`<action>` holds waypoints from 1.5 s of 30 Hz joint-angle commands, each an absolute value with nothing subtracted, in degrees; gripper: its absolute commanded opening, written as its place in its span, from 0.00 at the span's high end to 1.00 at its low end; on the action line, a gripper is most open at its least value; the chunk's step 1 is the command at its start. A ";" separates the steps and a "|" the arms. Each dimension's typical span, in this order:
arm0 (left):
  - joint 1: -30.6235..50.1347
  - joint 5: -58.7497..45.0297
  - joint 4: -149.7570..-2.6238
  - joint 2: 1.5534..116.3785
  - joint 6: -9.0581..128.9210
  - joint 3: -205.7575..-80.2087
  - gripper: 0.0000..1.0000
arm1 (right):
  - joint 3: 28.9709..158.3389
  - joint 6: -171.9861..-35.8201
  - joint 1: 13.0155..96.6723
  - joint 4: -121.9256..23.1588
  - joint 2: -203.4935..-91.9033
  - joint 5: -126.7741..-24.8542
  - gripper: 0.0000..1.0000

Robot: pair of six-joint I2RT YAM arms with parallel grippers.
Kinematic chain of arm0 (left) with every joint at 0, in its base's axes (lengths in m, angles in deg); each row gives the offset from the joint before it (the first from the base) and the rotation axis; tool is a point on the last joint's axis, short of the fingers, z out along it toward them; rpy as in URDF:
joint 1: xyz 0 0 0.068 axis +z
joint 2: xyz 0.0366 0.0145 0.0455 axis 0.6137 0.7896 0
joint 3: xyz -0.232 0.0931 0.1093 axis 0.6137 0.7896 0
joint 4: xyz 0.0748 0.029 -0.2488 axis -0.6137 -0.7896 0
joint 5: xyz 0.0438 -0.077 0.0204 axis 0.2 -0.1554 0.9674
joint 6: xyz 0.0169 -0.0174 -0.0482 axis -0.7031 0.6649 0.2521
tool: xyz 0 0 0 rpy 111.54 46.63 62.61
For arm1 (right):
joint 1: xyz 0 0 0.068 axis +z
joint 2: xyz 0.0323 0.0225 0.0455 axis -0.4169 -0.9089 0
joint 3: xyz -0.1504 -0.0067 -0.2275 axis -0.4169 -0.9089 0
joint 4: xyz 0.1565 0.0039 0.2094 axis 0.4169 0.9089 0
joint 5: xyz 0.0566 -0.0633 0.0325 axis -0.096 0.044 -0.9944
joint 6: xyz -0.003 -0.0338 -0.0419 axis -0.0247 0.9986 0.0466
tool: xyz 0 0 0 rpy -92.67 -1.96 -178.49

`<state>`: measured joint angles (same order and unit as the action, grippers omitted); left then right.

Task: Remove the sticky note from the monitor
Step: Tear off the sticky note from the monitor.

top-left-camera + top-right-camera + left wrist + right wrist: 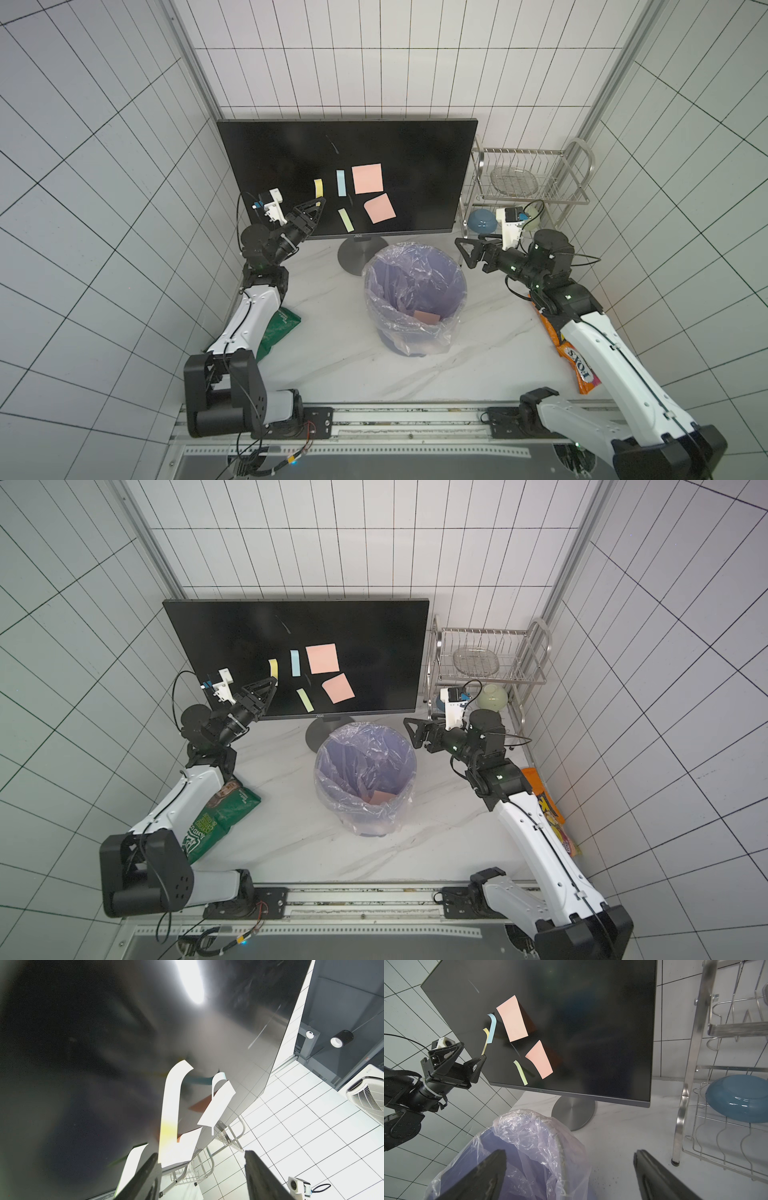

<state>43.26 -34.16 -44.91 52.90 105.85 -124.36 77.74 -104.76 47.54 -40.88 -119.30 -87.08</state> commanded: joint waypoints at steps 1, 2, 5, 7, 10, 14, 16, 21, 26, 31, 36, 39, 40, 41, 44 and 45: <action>43.54 -34.48 -44.87 51.86 105.91 -124.81 0.35 | 78.36 -104.55 47.84 -41.33 -119.09 -87.73 0.01; 43.54 -34.45 -45.18 52.05 105.72 -125.07 0.35 | 78.44 -104.47 47.82 -41.39 -119.20 -87.77 0.01; 43.60 -34.87 -45.30 52.66 105.77 -125.79 0.35 | 78.38 -104.45 47.85 -41.33 -119.26 -88.03 0.01; 43.64 -34.68 -45.08 52.75 105.90 -125.97 0.35 | 78.20 -104.45 47.84 -41.33 -119.12 -87.79 0.01; 43.58 -34.64 -45.07 53.11 105.98 -126.76 0.35 | 77.90 -104.30 47.77 -41.38 -118.75 -87.15 0.01; 43.58 -34.88 -44.96 53.39 106.32 -127.47 0.35 | 77.74 -104.28 47.84 -41.32 -118.68 -87.11 0.01; 43.63 -34.84 -44.96 53.26 106.26 -127.51 0.35 | 77.80 -104.28 47.85 -41.36 -118.72 -87.11 0.01; 43.58 -35.15 -45.06 53.30 106.48 -127.64 0.35 | 77.63 -104.38 47.80 -41.41 -118.77 -87.22 0.01; 43.39 -35.23 -45.22 54.22 106.68 -128.30 0.35 | 77.39 -104.70 47.85 -41.76 -118.79 -87.49 0.01; 43.23 -35.13 -45.78 55.71 106.65 -129.07 0.36 | 77.19 -104.71 47.84 -41.77 -118.73 -87.14 0.01; 43.16 -35.08 -45.07 57.08 106.78 -129.65 0.40 | 77.18 -104.63 47.84 -41.75 -118.71 -87.00 0.01; 43.10 -35.16 -45.28 57.61 106.61 -130.36 0.45 | 77.19 -104.55 47.89 -41.80 -118.72 -86.77 0.01; 43.12 -35.15 -45.37 57.88 106.53 -130.62 0.48 | 77.06 -104.54 47.80 -41.77 -118.77 -86.79 0.01; 43.05 -35.15 -45.41 58.15 106.56 -130.73 0.50 | 77.08 -104.54 47.84 -41.83 -118.74 -86.76 0.01; 43.01 -35.52 -45.28 58.84 106.78 -131.01 0.61 | 76.94 -104.54 47.86 -41.80 -118.74 -86.79 0.01; 42.99 -35.58 -45.21 58.94 106.90 -130.98 0.67 | 76.92 -104.47 47.81 -41.77 -118.70 -86.76 0.01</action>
<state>43.15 -35.01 -45.30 57.97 106.81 -129.36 77.68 -104.76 47.54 -40.90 -119.30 -87.02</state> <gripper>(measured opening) 0.344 0.987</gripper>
